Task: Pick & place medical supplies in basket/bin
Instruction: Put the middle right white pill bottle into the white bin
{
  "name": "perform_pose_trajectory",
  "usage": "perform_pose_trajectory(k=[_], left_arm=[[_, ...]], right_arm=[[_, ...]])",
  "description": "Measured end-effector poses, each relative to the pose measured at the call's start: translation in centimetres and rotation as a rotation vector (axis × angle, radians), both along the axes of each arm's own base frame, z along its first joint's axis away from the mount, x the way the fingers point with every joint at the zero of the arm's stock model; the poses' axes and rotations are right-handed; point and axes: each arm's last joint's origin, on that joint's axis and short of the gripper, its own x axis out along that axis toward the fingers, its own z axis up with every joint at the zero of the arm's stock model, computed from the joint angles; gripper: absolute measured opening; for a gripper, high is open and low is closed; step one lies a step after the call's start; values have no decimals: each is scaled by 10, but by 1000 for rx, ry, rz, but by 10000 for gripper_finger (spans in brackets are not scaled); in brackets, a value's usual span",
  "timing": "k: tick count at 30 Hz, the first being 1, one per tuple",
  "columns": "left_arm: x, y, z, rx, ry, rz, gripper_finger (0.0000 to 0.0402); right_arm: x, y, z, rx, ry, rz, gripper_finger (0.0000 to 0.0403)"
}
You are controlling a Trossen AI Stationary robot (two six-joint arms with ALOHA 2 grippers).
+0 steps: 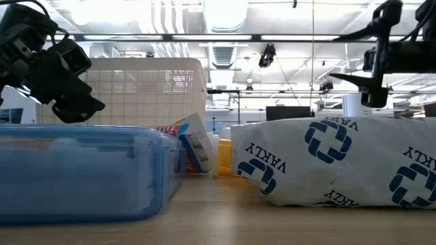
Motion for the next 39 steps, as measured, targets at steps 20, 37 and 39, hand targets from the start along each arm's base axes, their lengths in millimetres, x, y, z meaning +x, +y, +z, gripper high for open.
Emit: perform_pose_trajectory(k=[20,37,39], left_arm=[[0,0,0,0,0,0,157],[0,0,0,0,-1,0,157],[0,0,0,0,-1,0,157]], right_arm=[[-6,-7,22,39,-258,-271,304],[52,32,99,-37,862,104,304],[62,38,102,-61,1020,166,304]])
